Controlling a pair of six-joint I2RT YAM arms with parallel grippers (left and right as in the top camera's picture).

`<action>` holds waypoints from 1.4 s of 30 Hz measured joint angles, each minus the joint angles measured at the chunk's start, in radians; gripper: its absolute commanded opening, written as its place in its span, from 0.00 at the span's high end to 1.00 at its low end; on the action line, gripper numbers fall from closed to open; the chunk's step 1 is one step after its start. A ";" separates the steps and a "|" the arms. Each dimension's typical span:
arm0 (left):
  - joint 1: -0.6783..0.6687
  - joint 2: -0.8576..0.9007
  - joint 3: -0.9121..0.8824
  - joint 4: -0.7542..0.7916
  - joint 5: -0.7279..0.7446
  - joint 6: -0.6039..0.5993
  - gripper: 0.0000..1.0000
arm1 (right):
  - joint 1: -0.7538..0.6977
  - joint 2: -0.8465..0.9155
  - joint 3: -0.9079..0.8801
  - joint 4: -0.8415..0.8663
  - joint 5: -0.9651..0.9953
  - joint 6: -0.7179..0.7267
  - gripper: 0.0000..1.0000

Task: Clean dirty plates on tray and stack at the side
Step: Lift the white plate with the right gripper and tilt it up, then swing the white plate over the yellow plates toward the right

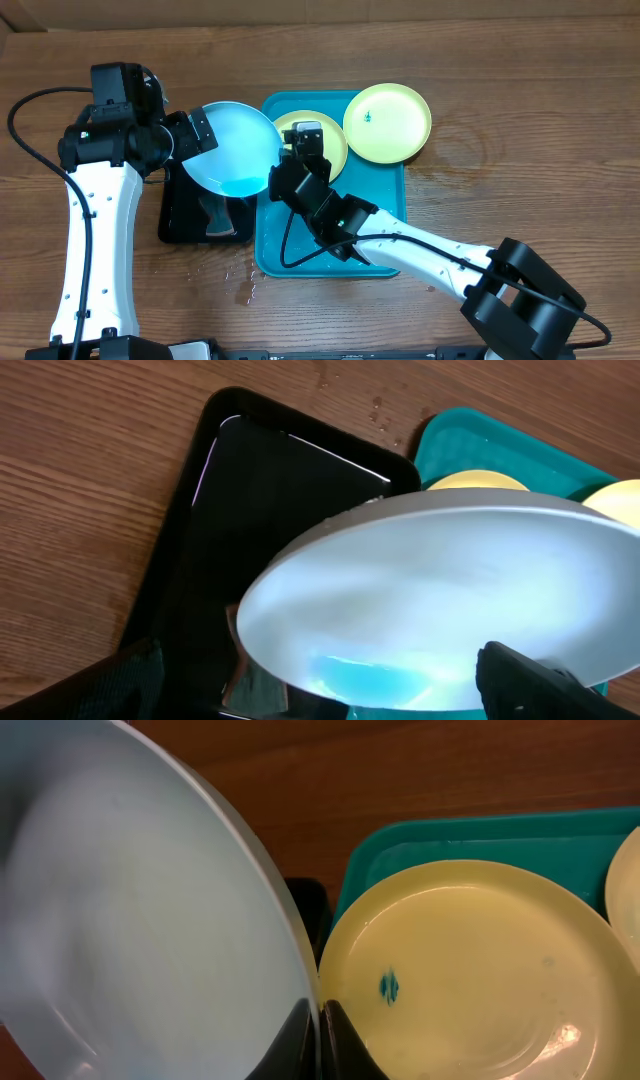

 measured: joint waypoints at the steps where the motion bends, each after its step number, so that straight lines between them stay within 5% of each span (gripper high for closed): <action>1: 0.000 0.000 0.000 0.000 0.000 0.000 0.00 | 0.001 0.003 0.000 0.003 0.002 -0.013 0.96; 11: 0.000 0.000 0.000 0.000 0.000 0.000 0.00 | 0.050 0.064 0.000 0.142 0.053 -0.198 0.96; 33: -0.009 0.000 0.000 0.000 0.000 0.000 0.00 | 0.100 0.067 0.001 0.551 0.212 -1.008 0.96; 42: -0.010 0.001 0.000 0.000 0.000 0.000 0.00 | 0.102 0.067 0.001 0.569 0.220 -1.130 0.96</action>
